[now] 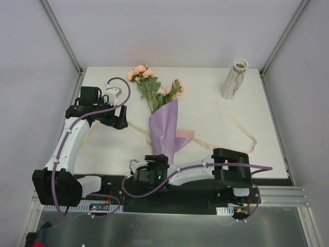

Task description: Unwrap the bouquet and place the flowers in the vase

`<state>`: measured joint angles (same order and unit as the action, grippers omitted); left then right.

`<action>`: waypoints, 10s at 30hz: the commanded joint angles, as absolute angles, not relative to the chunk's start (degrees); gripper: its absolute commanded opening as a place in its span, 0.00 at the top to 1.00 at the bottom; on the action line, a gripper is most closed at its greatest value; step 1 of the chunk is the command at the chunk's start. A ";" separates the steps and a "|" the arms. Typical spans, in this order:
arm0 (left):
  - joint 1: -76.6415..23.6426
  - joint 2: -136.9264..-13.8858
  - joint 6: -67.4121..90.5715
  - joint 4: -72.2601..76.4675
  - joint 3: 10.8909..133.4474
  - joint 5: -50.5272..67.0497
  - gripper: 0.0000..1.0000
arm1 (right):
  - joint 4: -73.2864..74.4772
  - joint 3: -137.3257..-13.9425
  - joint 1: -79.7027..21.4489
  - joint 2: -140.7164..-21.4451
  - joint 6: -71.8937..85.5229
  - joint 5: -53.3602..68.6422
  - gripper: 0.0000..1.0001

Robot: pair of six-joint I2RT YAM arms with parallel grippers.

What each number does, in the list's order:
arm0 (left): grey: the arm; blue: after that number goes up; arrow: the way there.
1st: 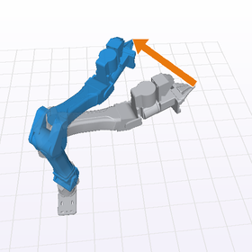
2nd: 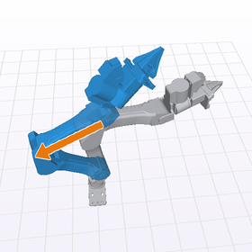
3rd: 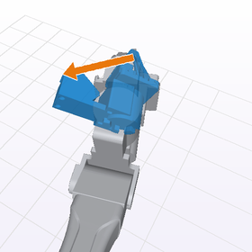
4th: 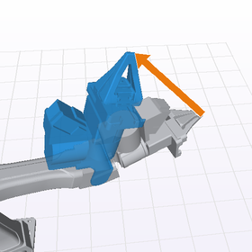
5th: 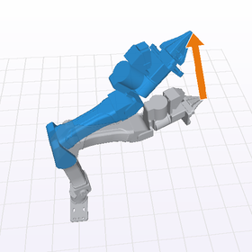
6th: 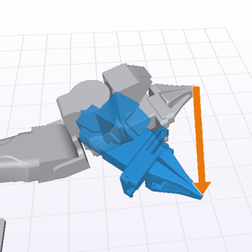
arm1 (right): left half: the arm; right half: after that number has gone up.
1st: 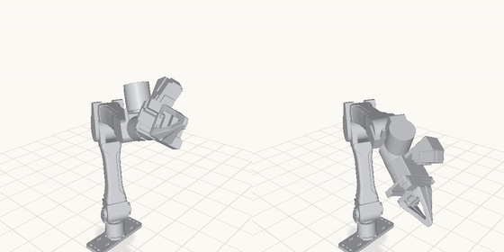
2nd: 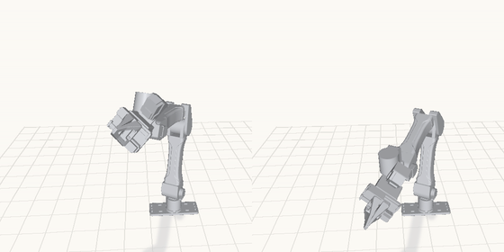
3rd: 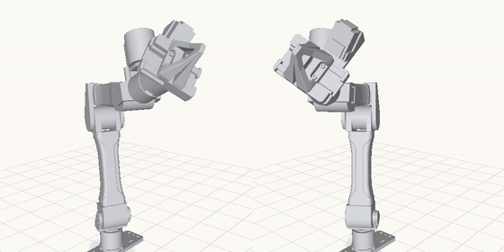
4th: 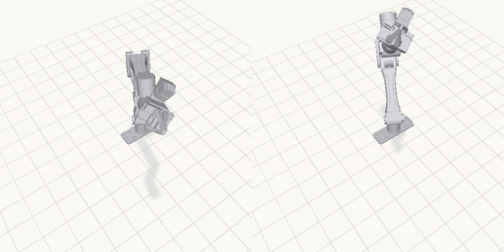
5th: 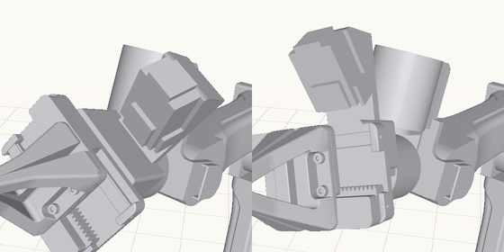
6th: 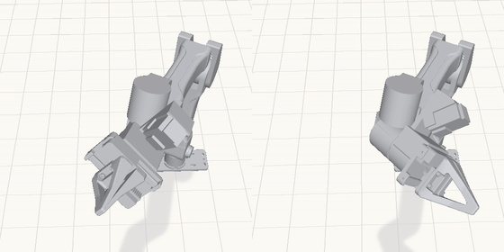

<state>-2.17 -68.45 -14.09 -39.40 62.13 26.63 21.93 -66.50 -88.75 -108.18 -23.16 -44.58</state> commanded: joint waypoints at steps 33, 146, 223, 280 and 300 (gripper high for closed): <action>-2.02 -65.48 -14.41 -39.81 61.87 28.92 0.01 | 32.90 -66.19 -93.43 -95.27 13.03 -72.61 0.18; -23.66 -95.19 -18.11 -39.64 87.63 24.78 0.01 | 41.31 -77.44 -49.51 -75.40 17.48 -28.05 0.10; 1.93 -60.55 -7.12 -47.98 88.50 15.51 0.01 | 8.00 -98.54 -52.74 -108.32 22.24 18.54 0.06; -21.09 -75.90 -30.57 -45.45 68.06 47.18 1.00 | 20.92 -69.08 -15.21 -68.38 10.72 18.11 0.24; -29.97 -36.92 -71.11 -65.57 52.65 56.78 0.88 | 26.36 -65.67 -32.76 -68.82 11.33 14.78 0.31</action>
